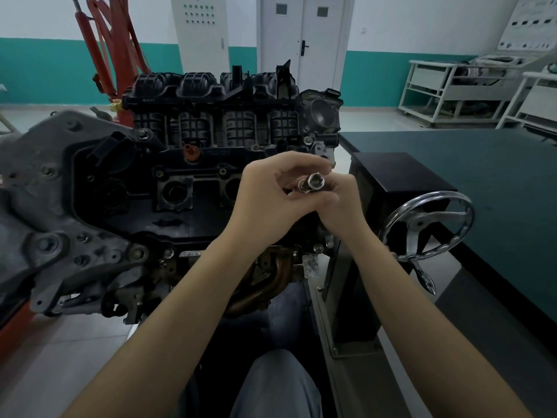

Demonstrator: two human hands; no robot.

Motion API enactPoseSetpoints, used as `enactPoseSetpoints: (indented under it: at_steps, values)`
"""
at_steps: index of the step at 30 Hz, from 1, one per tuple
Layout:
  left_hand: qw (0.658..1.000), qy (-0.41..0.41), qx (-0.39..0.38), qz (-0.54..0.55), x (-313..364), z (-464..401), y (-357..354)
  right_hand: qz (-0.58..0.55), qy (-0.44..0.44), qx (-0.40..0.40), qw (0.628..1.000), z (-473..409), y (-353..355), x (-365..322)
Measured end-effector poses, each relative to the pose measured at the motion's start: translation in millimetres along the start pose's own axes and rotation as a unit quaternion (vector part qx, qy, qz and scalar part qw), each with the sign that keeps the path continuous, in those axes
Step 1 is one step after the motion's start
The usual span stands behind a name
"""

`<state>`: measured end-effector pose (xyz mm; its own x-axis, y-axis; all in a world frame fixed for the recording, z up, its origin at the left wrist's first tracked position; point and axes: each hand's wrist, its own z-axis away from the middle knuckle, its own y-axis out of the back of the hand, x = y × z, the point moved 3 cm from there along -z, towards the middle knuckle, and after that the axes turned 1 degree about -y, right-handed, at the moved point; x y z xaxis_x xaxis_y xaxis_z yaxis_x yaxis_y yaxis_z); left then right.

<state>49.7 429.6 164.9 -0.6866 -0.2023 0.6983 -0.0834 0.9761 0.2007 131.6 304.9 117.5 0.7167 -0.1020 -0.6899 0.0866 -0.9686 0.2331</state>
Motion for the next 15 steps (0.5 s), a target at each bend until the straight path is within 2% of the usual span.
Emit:
enactPoseSetpoints:
  at_steps: [4, 9, 13, 15]
  values:
    - [0.999, -0.001, 0.036, 0.007, 0.1, -0.1, -0.4, -0.007, 0.023, -0.017, 1.0, 2.4, -2.9, -3.9]
    - [0.999, 0.015, -0.029, 0.034, -1.4, -1.5, -0.8, 0.0, -0.006, -0.005, 1.0, 2.2, -1.8, 1.9]
    - [0.999, 0.008, 0.036, -0.022, 1.4, 1.0, -0.3, -0.009, 0.021, -0.002, 1.0, 1.6, -3.5, -3.3]
    - [0.999, 0.009, 0.043, -0.016, 2.0, -0.1, 0.0, -0.006, 0.023, -0.011, 1.0, 0.5, -4.9, -7.3]
